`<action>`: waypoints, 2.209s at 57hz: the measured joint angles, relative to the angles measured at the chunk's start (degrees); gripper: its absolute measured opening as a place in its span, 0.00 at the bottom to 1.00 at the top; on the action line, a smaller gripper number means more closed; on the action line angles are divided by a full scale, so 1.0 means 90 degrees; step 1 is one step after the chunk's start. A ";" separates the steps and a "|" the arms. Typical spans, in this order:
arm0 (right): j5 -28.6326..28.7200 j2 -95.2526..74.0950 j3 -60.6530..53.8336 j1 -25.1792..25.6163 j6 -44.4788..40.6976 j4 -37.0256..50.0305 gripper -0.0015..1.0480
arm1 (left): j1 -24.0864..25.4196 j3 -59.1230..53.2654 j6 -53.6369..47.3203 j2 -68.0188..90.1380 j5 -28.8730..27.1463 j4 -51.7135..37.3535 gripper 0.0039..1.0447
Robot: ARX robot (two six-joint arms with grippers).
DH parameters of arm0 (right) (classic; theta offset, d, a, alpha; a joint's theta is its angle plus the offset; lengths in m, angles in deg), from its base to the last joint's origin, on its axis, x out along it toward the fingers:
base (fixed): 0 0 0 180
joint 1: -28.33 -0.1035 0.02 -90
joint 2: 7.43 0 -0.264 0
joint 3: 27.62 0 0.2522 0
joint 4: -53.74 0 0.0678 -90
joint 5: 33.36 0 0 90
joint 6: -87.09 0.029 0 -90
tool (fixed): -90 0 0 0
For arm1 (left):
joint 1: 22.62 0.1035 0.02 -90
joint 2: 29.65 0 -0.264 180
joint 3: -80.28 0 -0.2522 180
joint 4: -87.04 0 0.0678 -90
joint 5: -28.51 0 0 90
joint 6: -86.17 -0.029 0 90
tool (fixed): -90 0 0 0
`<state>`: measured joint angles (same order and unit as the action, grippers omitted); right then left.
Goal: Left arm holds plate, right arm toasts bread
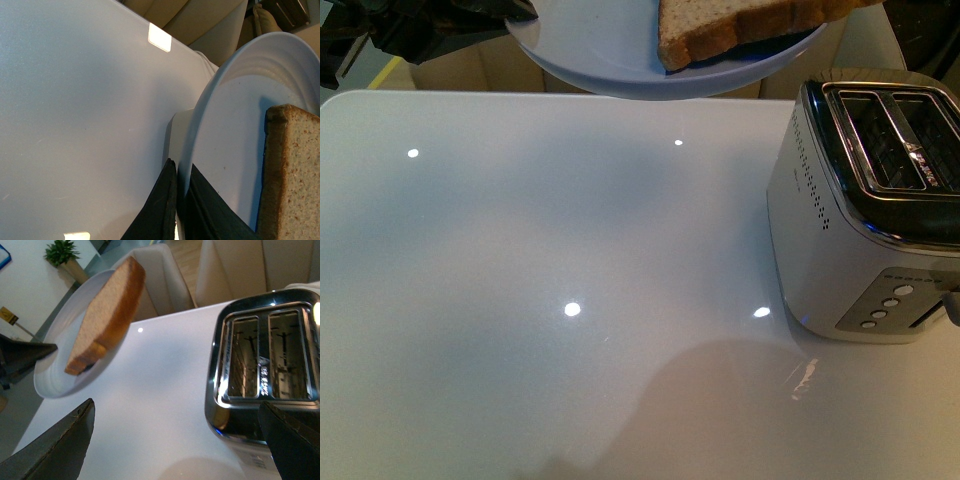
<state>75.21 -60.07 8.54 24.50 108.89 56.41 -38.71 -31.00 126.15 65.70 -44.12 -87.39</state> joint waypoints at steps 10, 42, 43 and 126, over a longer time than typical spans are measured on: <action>-0.0015 -0.1729 0.1059 -0.0338 0.0580 0.0818 0.91 | 0.0002 0.0000 0.0000 0.0000 0.0002 0.0000 0.03; -0.0551 -0.3410 0.2210 -0.1277 0.1207 0.1003 0.66 | 0.0002 0.0000 0.0000 0.0000 0.0000 0.0000 0.03; -0.0563 -0.3410 0.2210 -0.1277 0.1217 0.1005 0.64 | 0.0002 0.0000 0.0000 0.0000 0.0000 0.0000 0.03; -0.4034 -0.2773 0.1916 -0.1273 -0.3371 0.0614 0.03 | 0.0002 0.0000 0.0036 0.0000 0.0005 -0.0002 0.03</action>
<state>38.91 -85.03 25.78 13.05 78.56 61.94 -38.69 -31.00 126.48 65.70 -44.08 -87.41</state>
